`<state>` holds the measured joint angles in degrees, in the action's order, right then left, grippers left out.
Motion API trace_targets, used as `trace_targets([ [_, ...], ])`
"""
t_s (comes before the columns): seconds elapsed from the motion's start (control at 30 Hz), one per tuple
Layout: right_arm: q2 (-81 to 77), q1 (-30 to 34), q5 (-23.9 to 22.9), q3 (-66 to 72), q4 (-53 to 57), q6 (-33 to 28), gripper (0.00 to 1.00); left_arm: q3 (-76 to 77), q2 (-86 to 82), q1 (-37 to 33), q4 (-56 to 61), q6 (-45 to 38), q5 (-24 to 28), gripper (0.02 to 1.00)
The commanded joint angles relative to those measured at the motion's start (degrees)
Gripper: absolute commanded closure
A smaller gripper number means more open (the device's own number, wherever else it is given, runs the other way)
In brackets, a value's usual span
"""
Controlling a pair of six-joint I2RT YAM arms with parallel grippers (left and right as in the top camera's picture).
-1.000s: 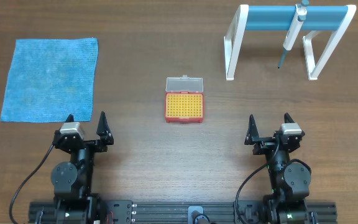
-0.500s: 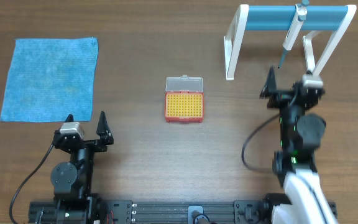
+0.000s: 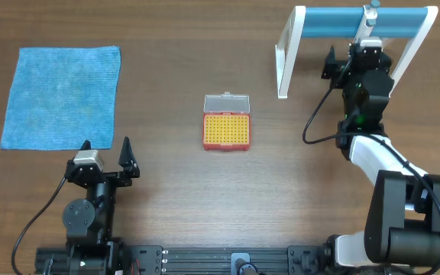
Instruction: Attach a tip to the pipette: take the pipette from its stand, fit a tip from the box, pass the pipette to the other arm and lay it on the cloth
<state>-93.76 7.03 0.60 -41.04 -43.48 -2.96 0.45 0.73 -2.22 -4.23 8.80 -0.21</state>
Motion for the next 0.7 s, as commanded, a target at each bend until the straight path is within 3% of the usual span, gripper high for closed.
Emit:
trace_targets([
  [0.03, -4.26, 0.57, 0.15, -2.64, -0.92, -2.27, 0.025, -0.13, -0.33, -0.02, -0.28, -0.57, -0.24, 0.112],
  [0.17, -5.11, 0.57, 0.57, -3.48, -0.94, -2.29, 0.025, -0.13, -0.33, -0.02, -0.28, -0.57, -0.24, 0.110],
  [0.27, -5.66, 0.72, 4.68, -3.52, -3.23, -2.27, 0.025, -0.13, -0.33, -0.02, -0.28, -0.57, -0.24, 0.112],
  [0.53, -6.99, 0.72, 4.63, -3.52, -5.53, -2.27, 0.001, -0.13, -0.33, -0.02, -0.28, -0.57, -0.24, 0.112],
  [0.57, -6.99, 0.72, 4.61, -3.52, -5.55, -2.27, 0.058, -0.13, -0.33, -0.02, -0.28, -0.57, -0.24, 0.112],
  [0.6, -6.99, 0.72, 4.63, -3.52, -5.55, -2.27, 0.268, -0.13, -0.33, -0.02, -0.28, -0.57, -0.24, 0.112],
  [0.63, -6.99, 0.72, 4.61, -3.52, -5.68, -2.27, 0.656, -0.13, -0.33, -0.02, -0.28, -0.57, -0.24, 0.112],
  [0.7, -6.97, 0.72, 4.61, -3.50, -6.05, -2.27, 0.912, -0.13, -0.33, -0.02, -0.28, -0.57, -0.24, 0.112],
])
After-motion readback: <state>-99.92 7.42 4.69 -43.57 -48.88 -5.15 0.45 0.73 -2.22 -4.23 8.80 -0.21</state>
